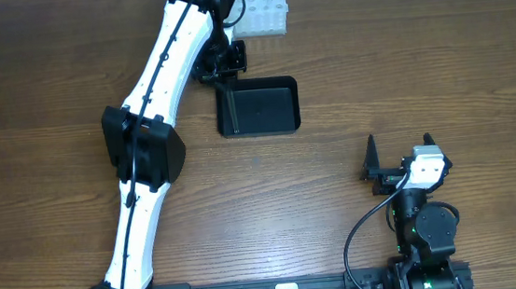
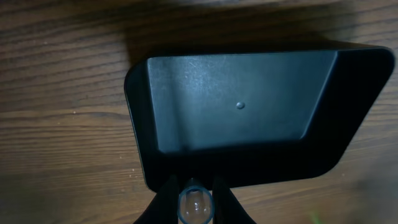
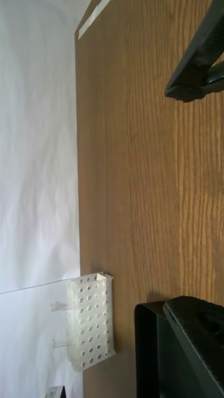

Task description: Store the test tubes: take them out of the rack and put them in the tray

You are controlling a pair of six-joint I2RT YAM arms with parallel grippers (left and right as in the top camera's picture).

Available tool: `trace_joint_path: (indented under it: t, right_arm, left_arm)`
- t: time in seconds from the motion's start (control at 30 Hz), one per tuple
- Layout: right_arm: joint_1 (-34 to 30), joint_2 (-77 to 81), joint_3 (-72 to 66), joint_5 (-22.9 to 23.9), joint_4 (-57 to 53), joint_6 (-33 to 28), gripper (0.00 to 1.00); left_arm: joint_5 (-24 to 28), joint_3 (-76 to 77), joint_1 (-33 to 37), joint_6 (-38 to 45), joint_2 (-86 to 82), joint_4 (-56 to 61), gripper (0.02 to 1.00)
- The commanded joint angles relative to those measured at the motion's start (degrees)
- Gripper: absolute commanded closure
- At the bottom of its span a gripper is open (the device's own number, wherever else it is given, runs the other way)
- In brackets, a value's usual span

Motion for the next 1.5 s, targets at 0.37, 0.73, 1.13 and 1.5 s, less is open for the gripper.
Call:
trace_joint_path:
  t: [0.37, 0.73, 1.13, 1.5]
  right_arm:
    - [0.13, -0.52, -0.31, -0.09, -0.26, -0.44, 0.009]
    - [0.13, -0.52, -0.31, -0.09, -0.26, -0.44, 0.007]
    - [0.13, -0.52, -0.31, -0.09, -0.26, -0.44, 0.009]
    - [0.13, -0.52, -0.31, -0.09, -0.26, -0.44, 0.007]
  left_arm:
    - [-3.91, -0.35, 0.48, 0.87, 2.67, -0.02, 0.958]
    - [-5.4, -0.35, 0.72, 0.87, 3.67, 2.64, 0.945]
    - [-5.38, -0.35, 0.74, 0.87, 6.49, 3.58, 0.941]
    - [-5.38, -0.35, 0.66, 0.85, 7.63, 6.75, 0.934]
